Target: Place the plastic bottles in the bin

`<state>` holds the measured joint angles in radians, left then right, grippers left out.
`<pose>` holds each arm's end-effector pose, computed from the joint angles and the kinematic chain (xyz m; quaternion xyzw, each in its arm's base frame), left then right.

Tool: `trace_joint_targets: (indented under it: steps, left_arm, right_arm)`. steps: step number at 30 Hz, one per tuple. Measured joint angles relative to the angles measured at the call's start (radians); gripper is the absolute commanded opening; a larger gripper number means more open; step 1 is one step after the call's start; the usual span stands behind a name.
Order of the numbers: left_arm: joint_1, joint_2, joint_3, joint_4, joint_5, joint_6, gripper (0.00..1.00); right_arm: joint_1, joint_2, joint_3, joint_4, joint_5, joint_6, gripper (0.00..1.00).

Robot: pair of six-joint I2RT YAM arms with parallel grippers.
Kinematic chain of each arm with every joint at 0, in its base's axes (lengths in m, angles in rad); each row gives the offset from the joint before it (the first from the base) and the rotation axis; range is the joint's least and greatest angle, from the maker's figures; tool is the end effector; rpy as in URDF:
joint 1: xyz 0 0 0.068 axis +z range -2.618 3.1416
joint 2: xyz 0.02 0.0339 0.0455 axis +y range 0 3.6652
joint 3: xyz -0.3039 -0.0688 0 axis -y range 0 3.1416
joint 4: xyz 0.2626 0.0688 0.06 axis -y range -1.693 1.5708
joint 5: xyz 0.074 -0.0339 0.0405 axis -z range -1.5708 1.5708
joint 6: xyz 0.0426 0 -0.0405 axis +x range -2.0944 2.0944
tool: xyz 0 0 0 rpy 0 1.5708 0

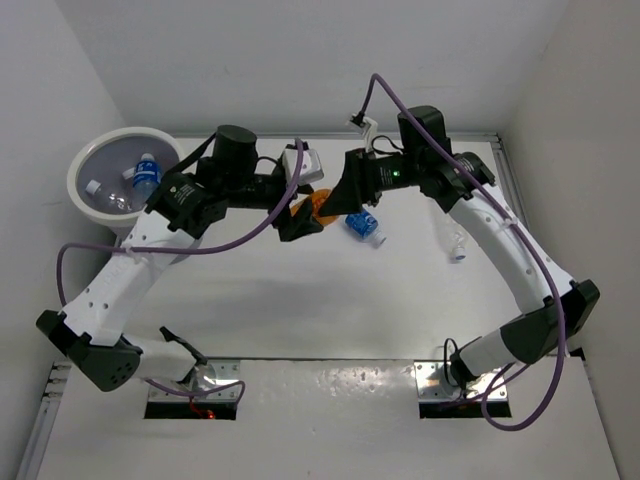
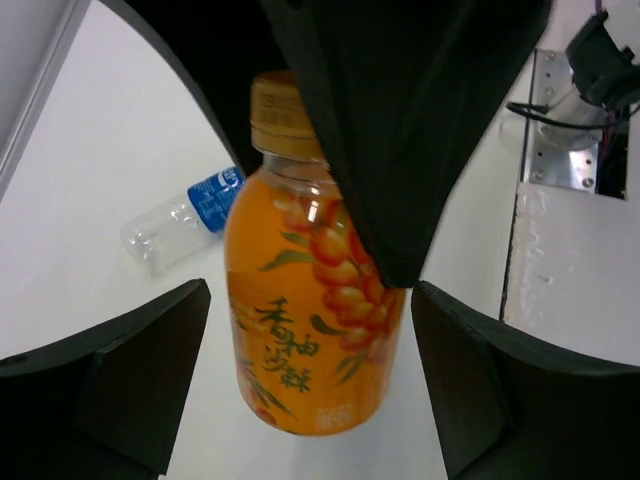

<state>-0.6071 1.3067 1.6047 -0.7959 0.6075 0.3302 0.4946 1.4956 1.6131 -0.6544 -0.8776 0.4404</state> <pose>0.2077 -0.1739 0.4893 0.5068 0.6627 -0.3219 0.4475 0.2819 0.1892 0.4551 -0.2312 0.7810 0.5313 0.2330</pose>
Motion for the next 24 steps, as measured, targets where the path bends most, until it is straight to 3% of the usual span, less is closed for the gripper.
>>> trace_joint_targets:
  steps: [1, 3, 5, 6, 7, 8, 9, 10, 14, 19, 24]
  left_arm:
    - [-0.001, 0.004, 0.006, 0.008, -0.013, -0.010, 0.72]
    - [-0.003, 0.010, 0.016, 0.013, -0.032, -0.030, 0.60]
    - [-0.010, 0.014, 0.025, 0.019, -0.052, -0.034, 0.42]
    - [-0.011, 0.014, 0.026, 0.023, -0.056, -0.037, 0.35]
    - [-0.012, 0.013, 0.026, 0.024, -0.059, -0.043, 0.21]
    - [-0.013, 0.013, 0.026, 0.025, -0.066, -0.049, 0.15]
    - [-0.011, 0.013, 0.026, 0.028, -0.070, -0.057, 0.11]
    - [-0.006, 0.013, 0.026, 0.032, -0.070, -0.069, 0.08]
    - [0.097, 0.009, 0.026, 0.048, -0.147, -0.126, 0.00]
    - [0.295, -0.002, 0.056, 0.033, -0.336, -0.211, 0.00]
    - [0.507, 0.004, 0.163, -0.012, -0.598, -0.272, 0.00]
  right_arm:
    - [0.000, -0.003, 0.000, 0.003, -0.003, 0.005, 0.00]
    - [-0.003, -0.008, 0.000, 0.023, 0.006, 0.006, 0.00]
    - [-0.009, -0.014, 0.000, 0.030, 0.006, 0.005, 0.00]
    - [-0.009, -0.016, 0.000, 0.033, 0.010, 0.005, 0.14]
    - [-0.010, -0.018, 0.000, 0.034, 0.010, 0.005, 0.32]
    - [-0.013, -0.018, 0.000, 0.037, 0.010, 0.005, 0.51]
    - [-0.015, -0.018, 0.000, 0.039, 0.010, 0.005, 0.77]
    - [-0.023, -0.018, 0.001, 0.039, 0.010, 0.011, 0.83]
    - [-0.103, -0.010, 0.022, 0.032, 0.005, 0.032, 0.87]
    - [-0.282, 0.044, 0.044, 0.059, 0.086, 0.047, 0.88]
    - [-0.228, 0.185, 0.048, 0.003, 0.339, -0.151, 0.88]
